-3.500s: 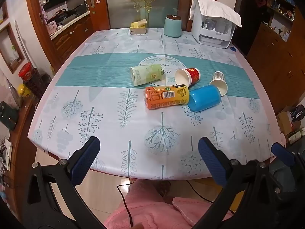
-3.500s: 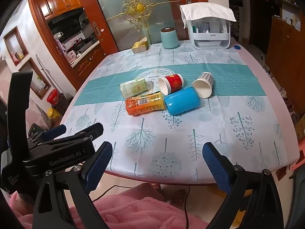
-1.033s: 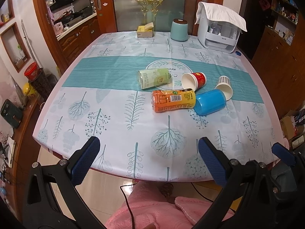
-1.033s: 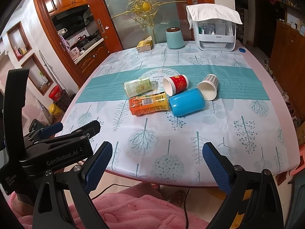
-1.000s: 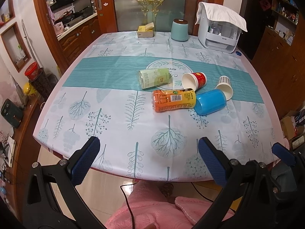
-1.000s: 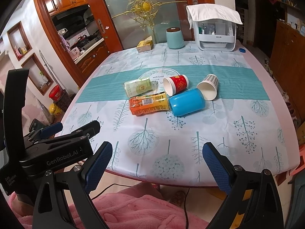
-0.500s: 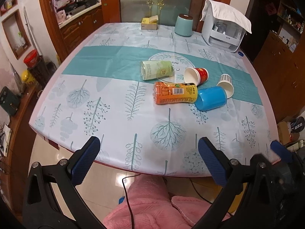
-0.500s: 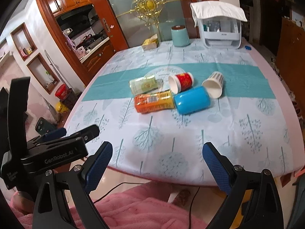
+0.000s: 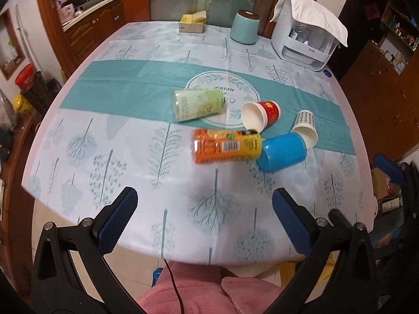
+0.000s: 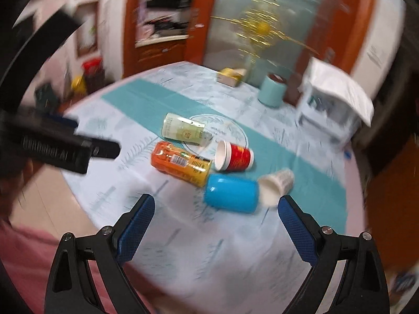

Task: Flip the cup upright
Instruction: 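Reach the right gripper to the red paper cup lying on its side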

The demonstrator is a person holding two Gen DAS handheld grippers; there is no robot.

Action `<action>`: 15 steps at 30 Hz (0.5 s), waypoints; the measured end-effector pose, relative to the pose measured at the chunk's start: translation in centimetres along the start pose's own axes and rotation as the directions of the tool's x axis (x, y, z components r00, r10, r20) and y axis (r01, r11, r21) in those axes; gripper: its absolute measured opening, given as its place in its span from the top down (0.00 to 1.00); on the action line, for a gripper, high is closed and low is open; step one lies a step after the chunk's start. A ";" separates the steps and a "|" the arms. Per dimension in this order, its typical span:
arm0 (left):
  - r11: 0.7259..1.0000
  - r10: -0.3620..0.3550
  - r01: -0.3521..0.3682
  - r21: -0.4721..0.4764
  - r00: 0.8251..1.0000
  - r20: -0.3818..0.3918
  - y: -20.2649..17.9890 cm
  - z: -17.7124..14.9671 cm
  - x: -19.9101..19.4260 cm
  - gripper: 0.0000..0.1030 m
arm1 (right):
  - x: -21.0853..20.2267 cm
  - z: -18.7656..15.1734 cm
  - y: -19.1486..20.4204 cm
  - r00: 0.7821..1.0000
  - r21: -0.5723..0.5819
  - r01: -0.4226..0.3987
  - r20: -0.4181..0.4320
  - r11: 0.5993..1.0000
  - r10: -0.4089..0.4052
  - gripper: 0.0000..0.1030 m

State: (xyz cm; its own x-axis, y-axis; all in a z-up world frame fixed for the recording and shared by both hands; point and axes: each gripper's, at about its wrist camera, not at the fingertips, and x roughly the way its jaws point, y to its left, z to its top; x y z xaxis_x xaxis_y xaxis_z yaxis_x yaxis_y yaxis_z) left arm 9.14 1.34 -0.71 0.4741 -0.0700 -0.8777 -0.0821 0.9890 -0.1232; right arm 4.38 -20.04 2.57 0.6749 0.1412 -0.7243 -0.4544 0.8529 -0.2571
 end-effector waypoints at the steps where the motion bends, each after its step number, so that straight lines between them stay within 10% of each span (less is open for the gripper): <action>1: 1.000 -0.005 0.005 -0.001 1.000 -0.006 -0.1 0.8 0.5 0.01 | 0.7 0.6 -0.1 1.000 -0.071 0.013 0.010 0.997 -0.013 0.06; 15: 0.994 -0.087 0.086 -0.066 0.996 -0.004 1.5 10.0 6.9 0.01 | 16.3 7.2 -1.5 0.996 -0.602 -0.013 -0.076 0.798 -0.040 0.06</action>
State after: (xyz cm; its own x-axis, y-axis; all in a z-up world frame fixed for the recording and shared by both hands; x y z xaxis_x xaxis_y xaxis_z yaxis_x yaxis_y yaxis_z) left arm 21.05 3.67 -2.38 0.4756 -0.1560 -0.8657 -0.0988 0.9684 -0.2288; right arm 20.26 -15.44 -4.28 0.6467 0.0683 -0.7597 -0.7219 0.3764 -0.5807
